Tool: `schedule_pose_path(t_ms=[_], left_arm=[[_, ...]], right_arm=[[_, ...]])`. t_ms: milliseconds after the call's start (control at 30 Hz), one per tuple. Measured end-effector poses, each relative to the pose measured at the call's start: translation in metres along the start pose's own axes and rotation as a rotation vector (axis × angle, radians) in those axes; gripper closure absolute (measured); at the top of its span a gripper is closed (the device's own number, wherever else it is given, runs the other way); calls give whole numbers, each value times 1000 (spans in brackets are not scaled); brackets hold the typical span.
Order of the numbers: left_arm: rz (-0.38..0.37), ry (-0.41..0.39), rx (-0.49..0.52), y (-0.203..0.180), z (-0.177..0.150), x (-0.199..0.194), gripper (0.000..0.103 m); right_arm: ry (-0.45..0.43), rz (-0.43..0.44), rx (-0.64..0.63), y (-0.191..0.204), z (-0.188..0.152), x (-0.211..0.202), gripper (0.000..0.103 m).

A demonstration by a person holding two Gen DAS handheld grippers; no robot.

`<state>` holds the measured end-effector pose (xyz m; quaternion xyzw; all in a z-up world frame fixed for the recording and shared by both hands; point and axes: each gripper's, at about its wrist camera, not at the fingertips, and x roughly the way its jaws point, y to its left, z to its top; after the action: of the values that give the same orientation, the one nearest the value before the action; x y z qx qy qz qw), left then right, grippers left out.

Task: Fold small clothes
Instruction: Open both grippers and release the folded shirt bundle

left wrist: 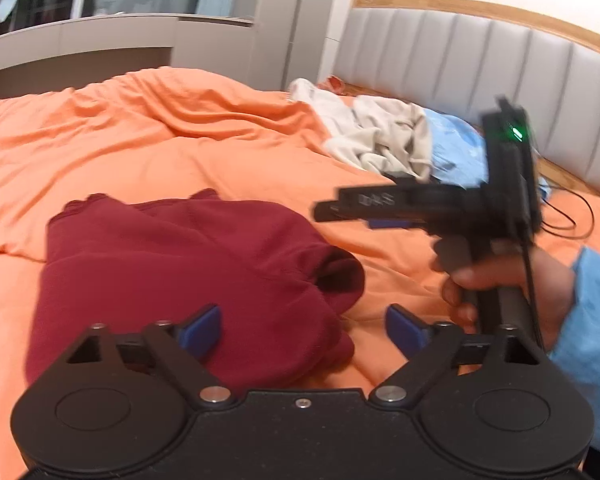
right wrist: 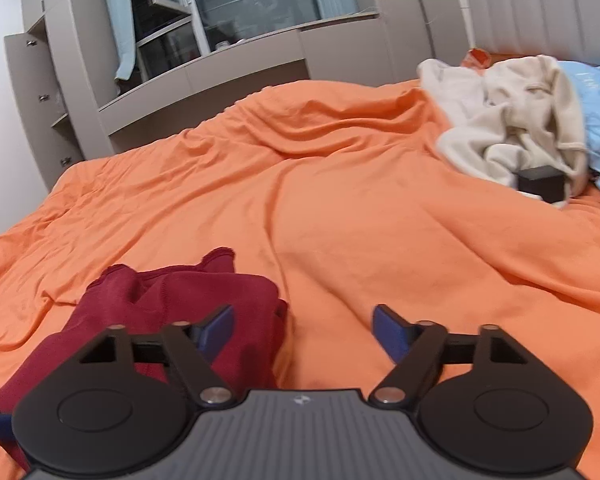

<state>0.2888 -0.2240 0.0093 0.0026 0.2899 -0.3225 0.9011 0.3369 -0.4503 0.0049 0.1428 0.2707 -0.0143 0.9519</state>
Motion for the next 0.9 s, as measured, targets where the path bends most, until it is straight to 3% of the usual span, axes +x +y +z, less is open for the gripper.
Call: schedule_pose_path(t_ms=[33, 200, 400, 567, 633, 800, 900], left_arm=[[11, -6, -10, 1, 1, -3, 2], [52, -34, -48, 15, 4, -18, 1], [136, -73, -132, 44, 10, -44, 1], [276, -90, -207, 80, 12, -62, 1], [314, -87, -245, 94, 11, -66, 1], [336, -49, -333, 120, 6, -67, 1], [317, -10, -374, 129, 2, -60, 1]], right_arm=[[-14, -7, 5, -1, -1, -4, 11], [-68, -27, 7, -2, -4, -22, 0], [-86, -34, -63, 15, -13, -28, 0], [-88, -49, -84, 30, -21, -36, 0], [-95, -13, -84, 36, -24, -42, 0], [-90, 188, -145, 58, -30, -50, 0], [-24, 155, -252, 77, -39, -42, 0]])
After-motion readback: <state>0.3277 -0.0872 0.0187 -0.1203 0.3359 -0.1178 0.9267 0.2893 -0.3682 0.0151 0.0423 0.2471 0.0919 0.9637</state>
